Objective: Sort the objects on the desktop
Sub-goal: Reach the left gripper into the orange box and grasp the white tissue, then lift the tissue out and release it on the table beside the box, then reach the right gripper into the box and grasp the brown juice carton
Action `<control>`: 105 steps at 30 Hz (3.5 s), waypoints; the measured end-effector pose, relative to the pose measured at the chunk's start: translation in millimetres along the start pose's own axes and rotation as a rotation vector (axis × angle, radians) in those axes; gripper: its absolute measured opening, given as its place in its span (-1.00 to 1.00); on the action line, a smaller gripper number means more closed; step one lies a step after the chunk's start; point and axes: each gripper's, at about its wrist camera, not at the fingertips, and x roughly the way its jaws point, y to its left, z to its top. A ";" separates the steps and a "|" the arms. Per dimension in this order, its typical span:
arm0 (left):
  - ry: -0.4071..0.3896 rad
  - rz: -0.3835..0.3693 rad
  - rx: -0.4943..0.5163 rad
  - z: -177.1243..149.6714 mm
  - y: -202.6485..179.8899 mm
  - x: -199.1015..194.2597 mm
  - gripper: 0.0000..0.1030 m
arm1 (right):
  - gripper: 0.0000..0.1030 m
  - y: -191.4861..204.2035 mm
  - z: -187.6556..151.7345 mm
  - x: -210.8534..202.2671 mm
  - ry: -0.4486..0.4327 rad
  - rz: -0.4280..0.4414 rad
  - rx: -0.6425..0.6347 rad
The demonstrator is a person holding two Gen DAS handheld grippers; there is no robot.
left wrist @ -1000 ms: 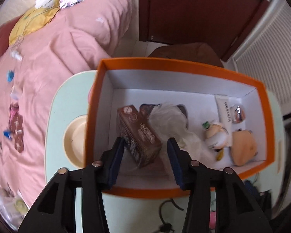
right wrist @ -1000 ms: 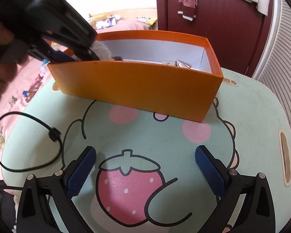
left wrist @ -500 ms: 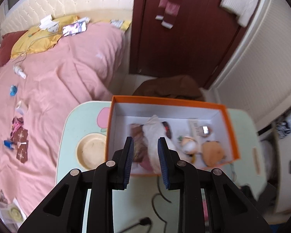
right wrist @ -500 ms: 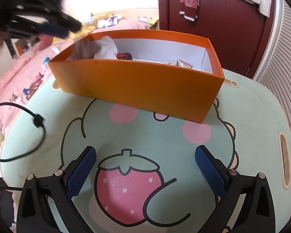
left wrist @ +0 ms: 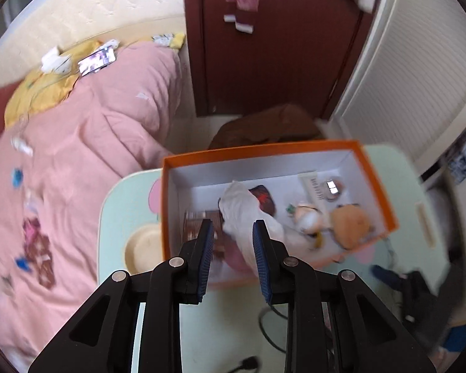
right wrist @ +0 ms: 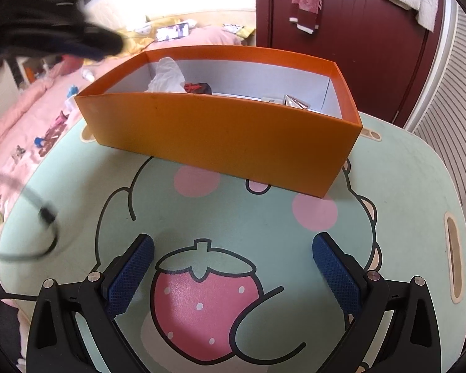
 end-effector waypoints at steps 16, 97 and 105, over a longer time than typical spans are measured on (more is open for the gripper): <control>0.152 -0.100 -0.056 17.6 -13.7 33.3 -0.66 | 0.98 -36.0 -17.8 -22.3 -0.009 0.011 0.002; -0.242 -0.135 -0.292 -150.7 48.2 7.8 0.57 | -0.43 124.6 194.3 114.3 0.391 0.438 -0.785; -0.240 -0.122 -0.276 -151.3 45.3 8.6 0.57 | 0.35 119.0 192.3 122.4 0.402 0.332 -0.783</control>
